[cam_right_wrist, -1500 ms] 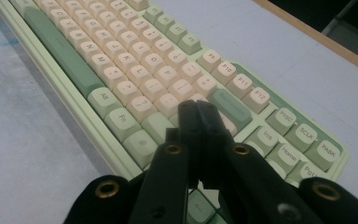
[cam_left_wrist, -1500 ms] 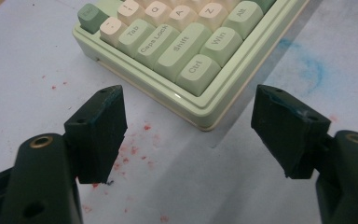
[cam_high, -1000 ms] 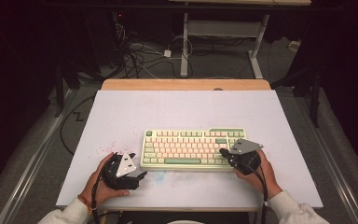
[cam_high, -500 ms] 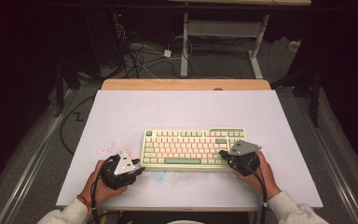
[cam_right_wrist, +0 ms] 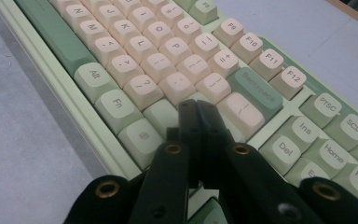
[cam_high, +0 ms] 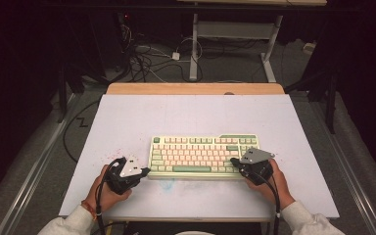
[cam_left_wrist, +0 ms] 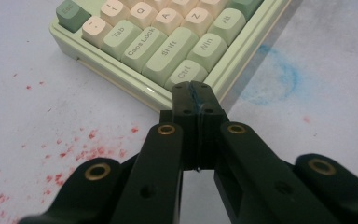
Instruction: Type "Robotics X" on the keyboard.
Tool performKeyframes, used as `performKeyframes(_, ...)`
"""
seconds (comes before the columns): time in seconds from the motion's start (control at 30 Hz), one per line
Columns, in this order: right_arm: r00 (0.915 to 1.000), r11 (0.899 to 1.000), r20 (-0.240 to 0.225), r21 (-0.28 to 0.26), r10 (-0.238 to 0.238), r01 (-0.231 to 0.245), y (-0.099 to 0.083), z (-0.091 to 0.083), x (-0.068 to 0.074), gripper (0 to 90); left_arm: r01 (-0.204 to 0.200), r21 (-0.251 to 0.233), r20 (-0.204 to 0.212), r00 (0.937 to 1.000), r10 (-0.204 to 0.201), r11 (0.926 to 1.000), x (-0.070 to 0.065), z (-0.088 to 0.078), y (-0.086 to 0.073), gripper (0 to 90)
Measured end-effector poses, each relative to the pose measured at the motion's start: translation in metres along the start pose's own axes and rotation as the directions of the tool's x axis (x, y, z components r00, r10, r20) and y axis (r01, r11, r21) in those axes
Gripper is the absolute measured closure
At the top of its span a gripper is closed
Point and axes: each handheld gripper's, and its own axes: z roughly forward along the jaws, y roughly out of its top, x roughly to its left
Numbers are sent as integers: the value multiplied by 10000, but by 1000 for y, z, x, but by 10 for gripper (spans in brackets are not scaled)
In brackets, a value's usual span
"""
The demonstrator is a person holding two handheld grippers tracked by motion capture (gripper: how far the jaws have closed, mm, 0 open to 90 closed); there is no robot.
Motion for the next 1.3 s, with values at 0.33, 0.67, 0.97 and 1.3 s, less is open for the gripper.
performKeyframes(0.33, 10000, 10000, 29, 14, 2, -2, 0, 0, 0, 900, -68, 74, 223, 9997, 67, 9999, 2, 8, 17, 874)
performKeyframes(0.67, 10000, 10000, 51, -5, -22, 22, 0, 0, 1, 900, -252, -150, 269, 9993, 256, 9996, 5, 12, 36, 862)
performKeyframes(0.97, 10000, 10000, 45, 21, -36, 36, 0, 0, 1, 900, -435, -264, 239, 9987, 441, 9987, 6, 20, 54, 861)
performKeyframes(1.3, 10000, 10000, 46, 14, -47, 47, 0, 0, 1, 900, -624, -271, 390, 9972, 634, 9977, 6, 29, 67, 862)
